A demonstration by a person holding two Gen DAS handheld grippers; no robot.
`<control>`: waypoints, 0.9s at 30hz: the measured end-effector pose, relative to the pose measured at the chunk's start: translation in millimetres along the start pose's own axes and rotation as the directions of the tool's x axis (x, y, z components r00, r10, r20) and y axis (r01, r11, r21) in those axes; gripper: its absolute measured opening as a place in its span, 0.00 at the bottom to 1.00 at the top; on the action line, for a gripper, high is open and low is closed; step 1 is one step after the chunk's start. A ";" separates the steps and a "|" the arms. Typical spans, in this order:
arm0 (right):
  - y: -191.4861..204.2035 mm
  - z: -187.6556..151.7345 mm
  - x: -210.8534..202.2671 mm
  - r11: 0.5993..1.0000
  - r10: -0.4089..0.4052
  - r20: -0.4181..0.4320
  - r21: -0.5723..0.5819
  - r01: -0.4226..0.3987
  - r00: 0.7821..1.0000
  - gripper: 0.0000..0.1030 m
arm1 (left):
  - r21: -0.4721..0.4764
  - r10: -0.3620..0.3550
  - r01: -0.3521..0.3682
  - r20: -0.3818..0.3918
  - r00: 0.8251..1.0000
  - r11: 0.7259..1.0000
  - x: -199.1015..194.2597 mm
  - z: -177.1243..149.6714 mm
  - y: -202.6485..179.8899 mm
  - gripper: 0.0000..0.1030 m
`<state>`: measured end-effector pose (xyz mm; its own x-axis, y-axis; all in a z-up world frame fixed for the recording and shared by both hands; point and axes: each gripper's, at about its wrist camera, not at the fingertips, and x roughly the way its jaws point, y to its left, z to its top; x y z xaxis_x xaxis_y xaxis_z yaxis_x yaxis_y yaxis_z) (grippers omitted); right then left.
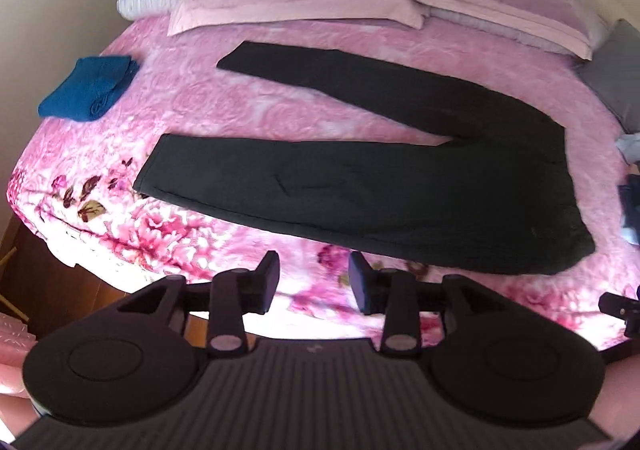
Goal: Fold clothes
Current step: 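Release the trousers and raise both grippers above the flattened trousers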
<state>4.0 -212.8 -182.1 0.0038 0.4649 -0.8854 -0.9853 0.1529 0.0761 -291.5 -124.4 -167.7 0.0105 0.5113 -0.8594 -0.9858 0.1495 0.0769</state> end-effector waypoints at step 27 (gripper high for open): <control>-8.6 -37.2 -52.5 0.999 0.051 0.012 0.011 -0.052 0.999 0.80 | 0.036 0.062 -0.066 0.115 0.991 0.997 -99.3 -48.9 -36.2 0.46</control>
<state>5.9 -271.0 -153.3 -0.0450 0.4821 -0.8749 -0.9823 0.1382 0.1267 -265.0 -221.9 -109.8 -0.0314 0.6135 -0.7891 -0.9776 0.1454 0.1520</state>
